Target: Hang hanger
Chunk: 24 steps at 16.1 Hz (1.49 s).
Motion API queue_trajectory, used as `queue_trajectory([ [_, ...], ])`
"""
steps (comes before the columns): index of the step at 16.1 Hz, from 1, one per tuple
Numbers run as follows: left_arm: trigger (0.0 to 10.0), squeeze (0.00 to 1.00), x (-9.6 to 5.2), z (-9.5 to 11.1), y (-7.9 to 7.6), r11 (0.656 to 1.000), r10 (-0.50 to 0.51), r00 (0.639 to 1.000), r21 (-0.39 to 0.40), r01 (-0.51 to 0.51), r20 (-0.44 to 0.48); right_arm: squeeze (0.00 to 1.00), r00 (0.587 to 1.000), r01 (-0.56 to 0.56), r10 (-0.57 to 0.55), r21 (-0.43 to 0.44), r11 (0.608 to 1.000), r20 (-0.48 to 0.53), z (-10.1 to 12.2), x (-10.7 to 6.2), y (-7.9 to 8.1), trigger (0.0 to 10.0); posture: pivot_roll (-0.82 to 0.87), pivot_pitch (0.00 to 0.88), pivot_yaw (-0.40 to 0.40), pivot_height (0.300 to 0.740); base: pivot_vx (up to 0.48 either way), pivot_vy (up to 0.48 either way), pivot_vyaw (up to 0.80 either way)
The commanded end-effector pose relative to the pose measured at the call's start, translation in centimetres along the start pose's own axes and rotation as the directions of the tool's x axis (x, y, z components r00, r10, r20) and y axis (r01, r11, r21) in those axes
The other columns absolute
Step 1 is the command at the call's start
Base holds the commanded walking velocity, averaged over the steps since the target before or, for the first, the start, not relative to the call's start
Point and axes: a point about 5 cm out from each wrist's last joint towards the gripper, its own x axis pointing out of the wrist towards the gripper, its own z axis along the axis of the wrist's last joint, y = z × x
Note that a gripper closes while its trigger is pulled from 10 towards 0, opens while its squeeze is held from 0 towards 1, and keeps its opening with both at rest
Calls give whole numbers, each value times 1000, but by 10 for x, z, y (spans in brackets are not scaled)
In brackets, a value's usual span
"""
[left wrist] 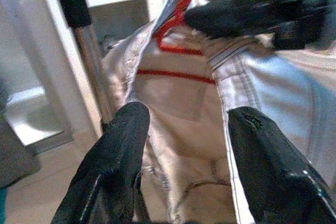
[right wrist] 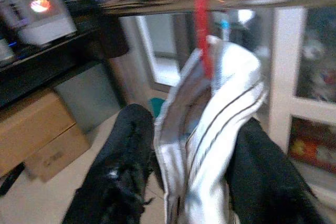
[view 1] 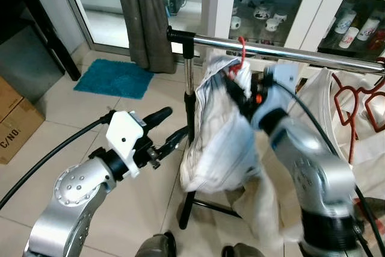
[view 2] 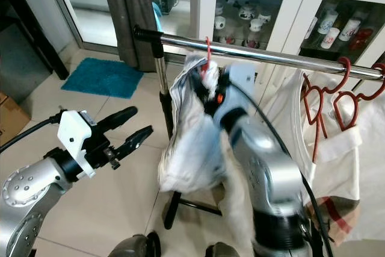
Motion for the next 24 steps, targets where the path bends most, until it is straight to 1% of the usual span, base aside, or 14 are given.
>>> queue_trajectory([
  [1, 10000, 12, -4, -4, 4, 999, 43, 999, -4, -43, -22, 1000, 993, -94, 97, -55, 994, 61, 10, -5, 12, 10000, -29, 111, 54, 740, 0, 0, 0],
  [3, 10000, 8, -8, -8, 10, 991, 131, 991, -13, -131, -34, 1000, 997, -81, 82, -74, 994, 13, 3, -13, 10, 10000, -29, 107, 54, 740, 0, 0, 0],
  [6, 10000, 16, -7, -7, 19, 968, 250, 968, 36, -250, -4, 1000, 997, -27, 26, 8, 1000, 73, 1, -21, 7, 10000, -33, 97, 47, 740, 0, 0, 0],
  [7, 10000, 20, -5, -8, 21, 960, 281, 960, 29, -280, -20, 784, 996, 8, -10, 32, 999, 91, -2, -25, 5, 10000, -34, 92, 45, 740, 0, -255, 0],
  [8, 10000, 24, -5, -8, 21, 957, 290, 957, 32, -289, -29, 180, 995, 24, -27, 34, 999, 93, -4, -26, 4, 10000, -34, 91, 45, 740, 0, -345, 0],
  [9, 10000, 27, -3, -10, 19, 953, 300, 953, 47, -298, -41, 0, 995, 37, -38, 19, 999, 91, -7, -26, 7, 10000, -34, 89, 44, 740, 0, -446, 0],
  [11, 10000, 24, -1, -14, 15, 952, 300, 953, 71, -297, -50, 0, 994, 32, -33, 10, 999, 102, -6, -23, 13, 10000, -33, 87, 42, 740, 0, -480, 0],
  [14, 10000, 20, 1, -14, 13, 952, 301, 952, 82, -296, -55, 0, 992, 25, -29, 29, 999, 125, -4, -21, 14, 10000, -34, 88, 40, 740, 0, -480, 800],
  [15, 10000, 16, 2, -14, 13, 951, 302, 952, 84, -297, -55, 0, 990, 39, -43, 30, 999, 137, -2, -22, 13, 10000, -33, 89, 39, 740, 0, -480, 469],
  [16, 10000, 16, 2, -13, 13, 950, 304, 951, 87, -299, -54, 0, 983, 106, -108, 20, 994, 147, -1, -23, 7, 10000, -34, 91, 40, 740, 0, -480, 0],
  [19, 10000, 0, 2, -13, 13, 954, 296, 954, 71, -292, -54, 0, 983, 112, -111, -1, 994, 147, 0, -22, 3, 10000, -31, 98, 41, 740, 0, -112, 0],
  [21, 10000, 0, 1, -13, 11, 963, 264, 963, 68, -261, -51, 0, 985, 116, -116, 7, 993, 131, 1, -22, 4, 10000, -28, 100, 40, 740, 0, 0, 0],
  [22, 10000, 0, -1, -15, 7, 979, 197, 978, 61, -193, -73, 0, 987, 145, -144, -15, 989, 77, -2, -22, 1, 10000, -27, 104, 42, 740, 0, 0, 0],
  [24, 10000, 0, -3, -18, 4, 985, 160, 982, 76, -153, -97, 0, 984, 176, -174, -64, 982, 41, -1, -25, -6, 10000, -31, 108, 44, 740, 0, 0, 0],
])
